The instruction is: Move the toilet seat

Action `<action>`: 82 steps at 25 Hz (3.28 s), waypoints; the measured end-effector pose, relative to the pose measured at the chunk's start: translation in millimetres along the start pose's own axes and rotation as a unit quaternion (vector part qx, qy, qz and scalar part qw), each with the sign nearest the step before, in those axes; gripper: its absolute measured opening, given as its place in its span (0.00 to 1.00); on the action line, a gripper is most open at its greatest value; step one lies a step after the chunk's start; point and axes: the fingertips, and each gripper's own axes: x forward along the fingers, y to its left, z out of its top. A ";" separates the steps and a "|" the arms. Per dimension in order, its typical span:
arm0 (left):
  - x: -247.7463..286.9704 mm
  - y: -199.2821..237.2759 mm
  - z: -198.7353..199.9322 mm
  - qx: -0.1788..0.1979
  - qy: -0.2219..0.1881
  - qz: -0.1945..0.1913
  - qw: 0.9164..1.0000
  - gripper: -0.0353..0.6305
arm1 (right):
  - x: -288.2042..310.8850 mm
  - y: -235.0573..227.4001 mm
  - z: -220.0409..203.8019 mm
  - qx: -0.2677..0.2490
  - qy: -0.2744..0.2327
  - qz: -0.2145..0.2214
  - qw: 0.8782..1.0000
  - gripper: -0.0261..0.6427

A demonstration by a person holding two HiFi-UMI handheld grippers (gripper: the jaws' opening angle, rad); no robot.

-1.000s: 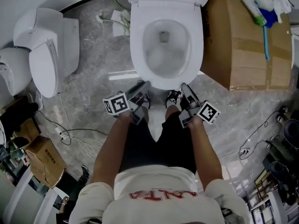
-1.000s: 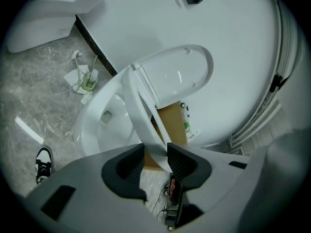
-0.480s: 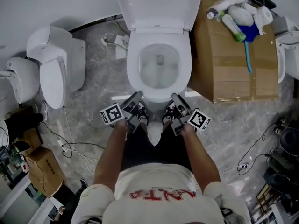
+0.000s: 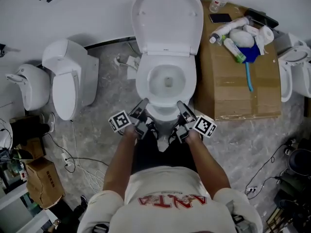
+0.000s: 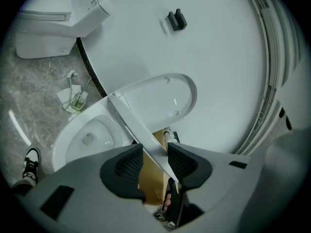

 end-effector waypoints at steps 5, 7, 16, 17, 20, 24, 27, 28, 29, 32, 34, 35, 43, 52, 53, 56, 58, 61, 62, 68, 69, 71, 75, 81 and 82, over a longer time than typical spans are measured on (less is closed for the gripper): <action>7.6 -24.6 25.4 0.018 0.002 -0.025 1.000 0.29 | 11.3 23.6 19.0 -0.006 -0.020 -0.001 1.000 0.25; 11.7 -34.0 32.2 0.017 0.005 -0.035 0.999 0.29 | 16.6 33.4 27.9 -0.010 -0.031 0.004 0.999 0.25; 37.8 -71.8 70.0 0.046 0.019 -0.066 0.997 0.26 | 40.9 74.0 75.5 -0.040 -0.084 0.028 0.995 0.24; 41.7 -75.6 74.4 0.044 0.020 -0.071 0.996 0.26 | 44.4 78.1 81.0 -0.042 -0.089 0.033 0.995 0.24; 52.6 -86.0 86.9 0.026 0.025 -0.089 0.995 0.25 | 53.6 87.0 94.7 -0.035 -0.104 0.040 0.993 0.23; 62.0 -98.0 100.4 0.008 0.029 -0.113 0.993 0.24 | 62.9 102.2 108.6 -0.028 -0.123 0.057 0.990 0.22; 72.2 -106.8 108.9 -0.017 0.027 -0.125 0.992 0.24 | 71.7 107.0 120.9 -0.025 -0.134 0.061 0.989 0.22; 75.2 -109.0 112.5 -0.020 0.026 -0.129 0.991 0.23 | 74.5 108.4 124.7 -0.026 -0.136 0.061 0.988 0.22; 78.2 -111.3 116.0 -0.021 0.026 -0.133 0.991 0.23 | 77.2 110.1 128.3 -0.026 -0.139 0.061 0.988 0.22; 87.0 -118.6 125.2 -0.025 0.026 -0.144 0.989 0.23 | 84.0 116.5 138.9 -0.027 -0.146 0.064 0.987 0.22; 92.2 -122.4 130.3 -0.031 0.027 -0.147 0.988 0.23 | 88.7 120.4 145.3 -0.025 -0.152 0.067 0.986 0.21; 94.6 -124.6 132.9 -0.035 0.028 -0.149 0.988 0.23 | 91.2 122.1 148.1 -0.022 -0.155 0.067 0.985 0.21; 114.8 -139.4 158.5 -0.035 0.032 -0.167 0.985 0.21 | 111.3 133.1 173.6 -0.024 -0.175 0.069 0.982 0.21; 144.5 -151.2 187.8 -0.016 0.046 -0.175 0.983 0.21 | 139.7 142.9 208.5 -0.015 -0.184 0.076 0.980 0.21; 148.2 -152.7 191.0 -0.015 0.048 -0.177 0.983 0.21 | 142.9 144.2 212.6 -0.015 -0.186 0.077 0.979 0.21; 157.8 -156.0 199.8 -0.016 0.050 -0.181 0.982 0.20 | 151.8 147.6 223.3 -0.012 -0.193 0.080 0.978 0.21; 163.6 -157.1 205.4 -0.014 0.052 -0.182 0.982 0.20 | 157.6 148.0 230.0 -0.014 -0.197 0.076 0.977 0.21; 173.3 -158.2 214.7 0.002 0.055 -0.182 0.982 0.19 | 166.8 149.8 239.8 -0.013 -0.203 0.073 0.976 0.21; 176.7 -159.4 217.3 0.005 0.056 -0.183 0.981 0.19 | 169.7 150.1 243.2 -0.013 -0.204 0.073 0.976 0.21; 193.6 -162.9 231.1 0.028 0.068 -0.178 0.981 0.19 | 186.6 151.4 261.6 -0.006 -0.200 0.078 0.977 0.22; 195.4 -161.7 233.5 0.034 0.069 -0.174 0.982 0.18 | 189.0 151.7 263.3 -0.006 -0.196 0.076 0.978 0.22; 198.0 -161.2 236.6 0.038 0.069 -0.174 0.982 0.18 | 192.5 152.0 265.8 -0.007 -0.192 0.073 0.979 0.22; 202.6 -162.5 241.3 0.039 0.066 -0.171 0.982 0.18 | 197.4 153.6 270.8 -0.009 -0.195 0.072 0.978 0.22; 210.2 -161.1 248.9 0.040 0.059 -0.165 0.984 0.18 | 206.7 152.9 278.1 -0.008 -0.191 0.065 0.979 0.22; 211.9 -161.3 249.9 0.039 0.056 -0.163 0.984 0.18 | 207.8 152.8 279.5 -0.004 -0.190 0.064 0.980 0.22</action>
